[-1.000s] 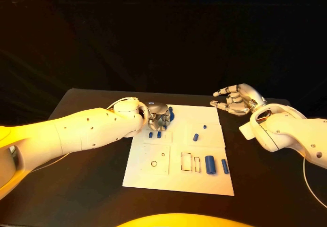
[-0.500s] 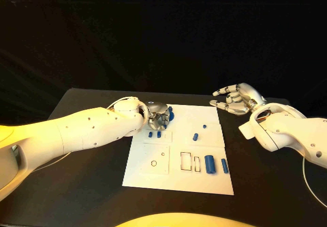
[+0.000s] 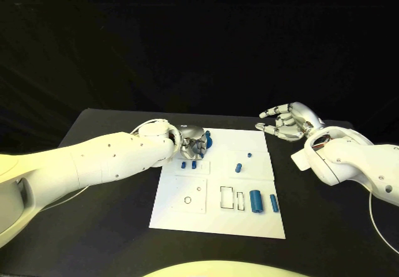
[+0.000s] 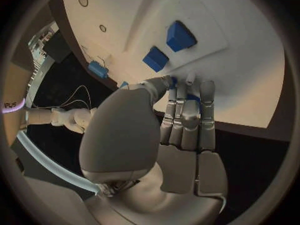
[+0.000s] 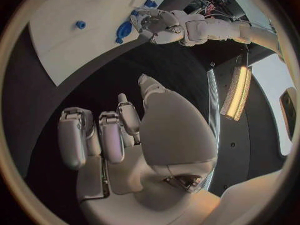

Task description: Assemble the parts on the task board

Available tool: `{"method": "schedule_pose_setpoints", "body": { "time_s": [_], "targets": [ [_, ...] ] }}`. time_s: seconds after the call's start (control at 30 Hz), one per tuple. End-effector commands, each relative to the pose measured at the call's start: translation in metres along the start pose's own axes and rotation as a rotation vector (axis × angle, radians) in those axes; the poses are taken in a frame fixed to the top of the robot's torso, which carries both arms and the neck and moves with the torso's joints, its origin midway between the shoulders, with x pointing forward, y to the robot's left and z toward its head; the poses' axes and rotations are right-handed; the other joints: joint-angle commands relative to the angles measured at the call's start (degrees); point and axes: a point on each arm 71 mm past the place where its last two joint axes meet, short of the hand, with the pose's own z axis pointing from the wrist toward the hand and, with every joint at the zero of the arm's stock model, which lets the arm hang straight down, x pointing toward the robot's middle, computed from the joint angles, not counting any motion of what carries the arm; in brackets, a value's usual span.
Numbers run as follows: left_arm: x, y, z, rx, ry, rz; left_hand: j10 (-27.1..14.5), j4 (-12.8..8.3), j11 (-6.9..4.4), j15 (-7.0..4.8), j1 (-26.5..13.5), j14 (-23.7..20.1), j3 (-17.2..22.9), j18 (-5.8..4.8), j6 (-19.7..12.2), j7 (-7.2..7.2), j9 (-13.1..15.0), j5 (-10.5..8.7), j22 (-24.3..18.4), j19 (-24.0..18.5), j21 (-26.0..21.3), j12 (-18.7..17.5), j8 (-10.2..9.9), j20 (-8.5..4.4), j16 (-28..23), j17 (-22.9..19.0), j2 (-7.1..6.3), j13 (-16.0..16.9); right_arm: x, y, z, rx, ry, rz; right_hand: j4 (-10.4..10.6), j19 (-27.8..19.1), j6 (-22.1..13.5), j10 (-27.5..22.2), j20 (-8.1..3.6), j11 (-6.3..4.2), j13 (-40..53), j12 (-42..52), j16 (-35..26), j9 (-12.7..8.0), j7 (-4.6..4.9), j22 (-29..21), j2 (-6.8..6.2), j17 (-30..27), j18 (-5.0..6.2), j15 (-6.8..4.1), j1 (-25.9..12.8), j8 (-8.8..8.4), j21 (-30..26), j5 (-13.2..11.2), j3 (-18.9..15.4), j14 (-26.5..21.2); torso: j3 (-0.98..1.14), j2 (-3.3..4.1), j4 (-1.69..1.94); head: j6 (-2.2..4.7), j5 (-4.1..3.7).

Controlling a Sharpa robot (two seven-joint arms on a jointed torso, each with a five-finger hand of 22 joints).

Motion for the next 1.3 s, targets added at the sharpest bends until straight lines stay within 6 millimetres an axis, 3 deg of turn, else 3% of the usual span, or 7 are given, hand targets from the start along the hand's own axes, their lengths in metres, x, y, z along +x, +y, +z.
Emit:
{"method": "schedule_pose_setpoints", "body": {
  "time_s": [0.03,0.23,0.4,0.87,1.1,1.3],
  "targets": [
    [0.003,-0.004,0.001,0.027,0.010,-0.018,0.70,-0.41,-0.03,-0.07,-0.56,0.46,0.11,0.36,0.36,0.16,-0.08,-0.31,0.21,0.06,0.30,-0.71,-0.39,-0.38,0.41,-0.11,0.14,-0.36,0.001,0.001,0.000,-0.010,0.011,-0.004,0.05,1.87,0.38,-0.27,-0.52,-0.05,0.04,-0.28,-0.18,-0.05,-0.15,10.18,-0.21,8.97,1.14,-0.39,-0.29,0.24,-0.32,0.37,0.29,4.56,-0.04,0.04,0.03,0.06,0.01],
    [0.000,-0.004,0.000,0.048,-0.036,-0.043,4.98,-2.14,-0.83,-0.87,-0.85,3.94,1.28,-0.52,3.66,-0.33,0.65,-0.24,5.02,3.88,4.20,-2.83,-0.26,-0.92,2.19,3.92,1.14,-0.84,0.002,0.001,0.000,-0.010,0.012,-0.004,0.05,1.87,0.38,-0.27,-0.52,-0.05,0.04,-0.28,-0.18,-0.05,-0.15,10.18,-0.21,8.97,1.14,-0.39,-0.29,0.24,-0.32,0.37,0.29,4.56,-0.05,0.03,0.04,0.21,0.13],
    [-0.004,-0.002,-0.004,0.058,-0.080,-0.084,6.45,-2.87,-1.01,-1.03,-1.64,5.08,1.74,-0.81,4.42,-0.37,0.91,-0.12,6.51,5.11,5.43,-4.84,-0.87,-1.26,2.53,4.85,1.21,-1.13,0.002,0.001,0.000,-0.011,0.012,-0.004,0.05,1.87,0.38,-0.27,-0.52,-0.05,0.04,-0.28,-0.18,-0.05,-0.15,10.18,-0.21,8.97,1.14,-0.39,-0.29,0.24,-0.32,0.37,0.29,4.56,-0.12,0.02,0.02,0.45,0.10],
    [-0.022,0.012,-0.030,0.038,-0.133,-0.177,7.31,-3.43,-0.93,-1.00,-2.29,5.78,2.07,-0.99,4.79,-0.28,1.11,-0.10,7.36,5.88,6.11,-6.76,-1.53,-1.35,2.72,5.40,1.14,-1.38,0.000,0.000,0.000,-0.007,0.009,-0.006,0.08,1.87,0.45,-0.13,-0.55,-0.08,0.11,-0.17,-0.21,-0.09,-0.18,10.16,-0.22,8.94,1.15,-0.42,-0.36,0.31,-0.37,0.36,0.40,4.54,-0.05,-0.05,0.17,0.65,0.10],
    [-0.020,0.023,-0.036,-0.002,-0.081,-0.180,7.56,-3.52,-0.90,-0.98,-2.62,5.67,2.04,-0.97,4.86,-0.29,1.17,-0.21,7.19,5.73,5.99,-7.36,-1.77,-1.32,2.62,5.01,0.99,-1.43,-0.001,-0.001,-0.001,-0.005,0.008,-0.006,0.08,1.87,0.45,-0.13,-0.55,-0.08,0.11,-0.17,-0.21,-0.09,-0.18,10.16,-0.22,8.94,1.15,-0.42,-0.36,0.31,-0.37,0.36,0.40,4.54,-0.02,-0.02,0.11,0.61,0.26],
    [-0.015,0.027,-0.037,-0.027,-0.013,-0.169,7.55,-3.61,-0.79,-0.89,-2.90,5.54,2.05,-0.91,4.70,-0.22,1.17,-0.30,6.91,5.42,5.75,-8.12,-2.17,-1.26,2.54,4.73,0.85,-1.53,-0.001,-0.001,-0.001,-0.005,0.008,-0.007,0.08,1.87,0.45,-0.13,-0.55,-0.08,0.11,-0.17,-0.21,-0.09,-0.18,10.16,-0.22,8.94,1.15,-0.42,-0.36,0.31,-0.37,0.36,0.40,4.54,-0.14,0.08,0.09,0.59,0.35]
  ]
}}
